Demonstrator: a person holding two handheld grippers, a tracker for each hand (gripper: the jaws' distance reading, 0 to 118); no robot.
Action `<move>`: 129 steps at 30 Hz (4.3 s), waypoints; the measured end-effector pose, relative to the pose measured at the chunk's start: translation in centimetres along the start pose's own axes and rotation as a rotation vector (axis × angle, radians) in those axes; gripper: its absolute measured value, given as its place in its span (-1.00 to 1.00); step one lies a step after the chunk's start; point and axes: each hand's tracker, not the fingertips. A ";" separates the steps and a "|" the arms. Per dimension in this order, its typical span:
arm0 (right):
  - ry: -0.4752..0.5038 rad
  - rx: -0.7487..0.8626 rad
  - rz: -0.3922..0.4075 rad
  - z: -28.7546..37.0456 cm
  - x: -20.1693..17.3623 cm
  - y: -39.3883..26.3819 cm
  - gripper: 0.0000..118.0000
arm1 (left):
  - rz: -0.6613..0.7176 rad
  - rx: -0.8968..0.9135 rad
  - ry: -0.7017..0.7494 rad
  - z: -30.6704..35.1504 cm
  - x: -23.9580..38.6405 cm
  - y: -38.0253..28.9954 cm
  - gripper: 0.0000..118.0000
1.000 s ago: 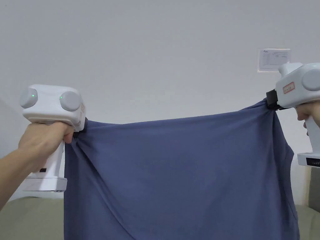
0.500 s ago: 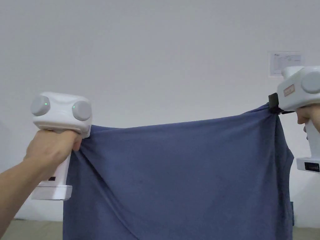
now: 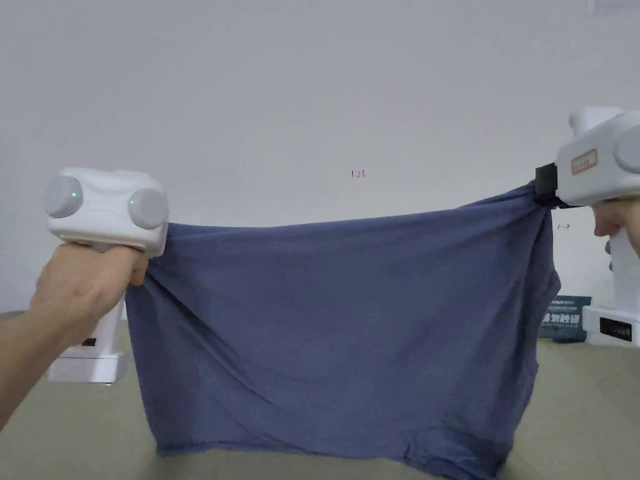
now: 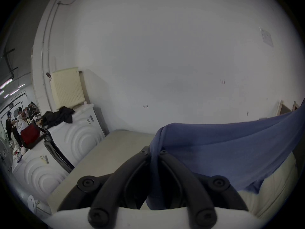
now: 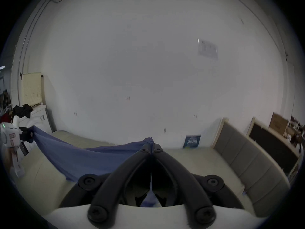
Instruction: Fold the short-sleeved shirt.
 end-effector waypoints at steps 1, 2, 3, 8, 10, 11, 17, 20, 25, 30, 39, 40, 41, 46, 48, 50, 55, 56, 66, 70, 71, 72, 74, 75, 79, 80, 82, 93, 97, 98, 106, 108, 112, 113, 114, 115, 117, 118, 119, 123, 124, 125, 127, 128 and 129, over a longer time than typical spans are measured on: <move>0.021 -0.027 0.014 0.2 0.0 -2.3 -1.00 | 0.005 -0.029 -0.022 -0.5 0.1 -2.1 -0.98; 0.038 -0.046 0.017 0.8 0.0 -4.6 -1.00 | -0.006 -0.062 -0.031 -0.9 0.1 -4.0 -0.98; 0.051 -0.088 0.029 1.4 0.4 -7.1 -1.00 | -0.017 -0.087 -0.046 -0.9 0.2 -6.1 -0.98; 0.084 -0.201 0.032 7.8 1.6 -18.0 -1.00 | -0.073 -0.146 -0.133 2.4 -1.2 -16.2 -0.98; 0.103 -0.205 0.020 11.6 2.0 -22.2 -1.00 | -0.109 -0.193 -0.138 4.7 -2.8 -20.9 -0.98; 0.121 -0.267 0.027 13.1 2.2 -23.8 -1.00 | -0.120 -0.236 -0.171 5.9 -3.4 -22.6 -0.98; 0.186 -0.405 0.025 22.7 2.6 -35.7 -1.00 | -0.127 -0.368 -0.202 13.5 -8.6 -34.2 -0.98; 0.178 -0.434 -0.086 26.7 3.5 -40.4 -1.00 | -0.113 -0.415 -0.207 16.6 -10.8 -38.6 -0.98; 0.174 -0.463 -0.113 31.3 4.7 -44.6 -1.00 | -0.041 -0.433 -0.229 20.7 -14.2 -43.0 -0.98; 0.178 -0.472 -0.159 34.0 6.7 -46.6 -1.00 | 0.002 -0.420 -0.233 23.5 -16.5 -45.1 -0.98; 0.161 -0.506 -0.167 34.1 6.9 -46.9 -1.00 | 0.008 -0.410 -0.264 25.5 -16.6 -46.6 -0.98; 0.162 -0.507 -0.167 34.1 7.0 -47.1 -0.99 | 0.008 -0.412 -0.264 25.3 -16.7 -46.7 -0.98; 0.160 -0.509 -0.167 33.9 7.1 -47.2 -0.99 | 0.010 -0.413 -0.265 25.5 -16.5 -47.0 -0.98; 0.114 -0.532 -0.214 33.7 7.0 -47.5 0.66 | -0.006 -0.441 -0.240 26.0 -16.6 -47.5 0.96; 0.116 -0.541 -0.219 34.0 6.7 -47.7 1.00 | 0.015 -0.386 -0.226 27.9 -18.1 -45.9 0.97; 0.119 -0.520 -0.210 34.3 6.8 -47.5 1.00 | 0.024 -0.391 -0.224 30.8 -16.8 -45.1 0.99; 0.166 -0.500 -0.194 35.2 5.7 -47.1 0.45 | 0.061 -0.362 -0.277 32.0 -17.4 -46.5 0.86; 0.162 -0.491 -0.191 35.5 5.4 -47.0 -0.28 | 0.056 -0.359 -0.286 32.5 -17.4 -46.4 0.60; 0.138 -0.468 -0.121 36.8 4.5 -48.5 -1.00 | 0.088 -0.319 -0.295 32.2 -19.2 -46.8 -1.00; 0.137 -0.476 -0.127 37.3 4.3 -48.6 -1.00 | 0.063 -0.329 -0.280 32.3 -19.2 -47.4 -1.00; 0.139 -0.477 -0.126 37.2 4.5 -48.2 -1.00 | 0.057 -0.333 -0.286 32.4 -19.3 -47.5 -0.88; 0.140 -0.479 -0.126 37.2 4.4 -48.3 -1.00 | 0.050 -0.363 -0.278 31.6 -19.1 -47.9 -0.10; 0.140 -0.485 -0.129 37.3 4.2 -48.5 -1.00 | 0.043 -0.425 -0.295 30.6 -18.7 -48.6 1.00; 0.140 -0.488 -0.129 37.1 4.4 -48.3 -1.00 | 0.077 -0.362 -0.267 30.6 -19.4 -48.3 0.95; 0.139 -0.500 -0.126 36.9 4.5 -48.3 -1.00 | 0.063 -0.393 -0.279 27.5 -17.9 -50.0 0.90; 0.134 -0.503 -0.124 36.9 4.4 -48.5 -1.00 | 0.060 -0.406 -0.282 26.9 -17.8 -50.3 0.80; 0.131 -0.516 -0.130 36.9 4.5 -48.6 -1.00 | 0.057 -0.405 -0.274 27.4 -17.3 -49.6 -0.37; 0.166 -0.562 -0.159 35.9 5.8 -48.9 0.96 | 0.042 -0.414 -0.279 28.2 -17.3 -49.0 -1.00; 0.198 -0.571 -0.146 35.0 5.2 -49.2 0.97 | 0.031 -0.423 -0.273 28.1 -17.1 -48.9 -1.00; 0.207 -0.577 -0.135 34.4 5.0 -49.6 0.97 | 0.031 -0.425 -0.274 28.1 -17.0 -48.9 -1.00; 0.208 -0.602 -0.097 33.1 6.2 -50.6 -0.93 | 0.025 -0.446 -0.256 27.7 -17.2 -48.7 -1.00; 0.220 -0.605 -0.127 33.6 6.7 -50.4 -0.94 | 0.020 -0.446 -0.255 27.8 -17.4 -48.6 -1.00; 0.218 -0.570 -0.127 34.4 7.0 -49.6 -0.94 | 0.011 -0.446 -0.268 28.1 -17.7 -47.9 -1.00; 0.218 -0.560 -0.124 34.5 6.9 -49.3 -0.94 | 0.007 -0.443 -0.270 28.2 -17.8 -47.8 -1.00; 0.219 -0.554 -0.111 34.7 6.9 -48.7 -0.94 | 0.003 -0.447 -0.276 28.3 -17.8 -47.2 -1.00; 0.218 -0.540 -0.100 34.8 6.9 -48.3 -0.94 | 0.000 -0.444 -0.282 28.5 -17.8 -46.9 -1.00; 0.225 -0.527 -0.104 34.8 7.1 -47.1 -0.94 | -0.016 -0.432 -0.285 28.7 -17.8 -46.2 -1.00; 0.222 -0.517 -0.103 34.7 7.2 -46.5 -0.94 | -0.029 -0.430 -0.294 28.7 -17.9 -45.7 -1.00; 0.224 -0.510 -0.101 34.6 7.2 -45.9 -0.94 | -0.031 -0.423 -0.297 28.6 -18.0 -45.1 -1.00; 0.228 -0.478 -0.080 33.2 7.2 -42.6 -0.94 | -0.057 -0.421 -0.327 27.6 -18.2 -42.2 -1.00; 0.228 -0.474 -0.068 32.7 7.1 -41.9 -0.94 | -0.072 -0.423 -0.330 27.2 -18.2 -41.4 -1.00; 0.226 -0.468 -0.059 31.9 7.1 -41.2 -0.94 | -0.077 -0.424 -0.336 26.6 -18.1 -40.6 -1.00; 0.219 -0.464 -0.041 30.2 6.8 -39.8 -0.94 | -0.085 -0.425 -0.346 25.3 -18.0 -39.2 -1.00; 0.219 -0.463 -0.035 29.0 6.7 -39.3 -0.94 | -0.083 -0.424 -0.347 24.5 -17.9 -38.5 -1.00; 0.217 -0.468 -0.031 27.7 6.5 -38.7 -0.94 | -0.081 -0.426 -0.348 23.6 -17.5 -37.9 -1.00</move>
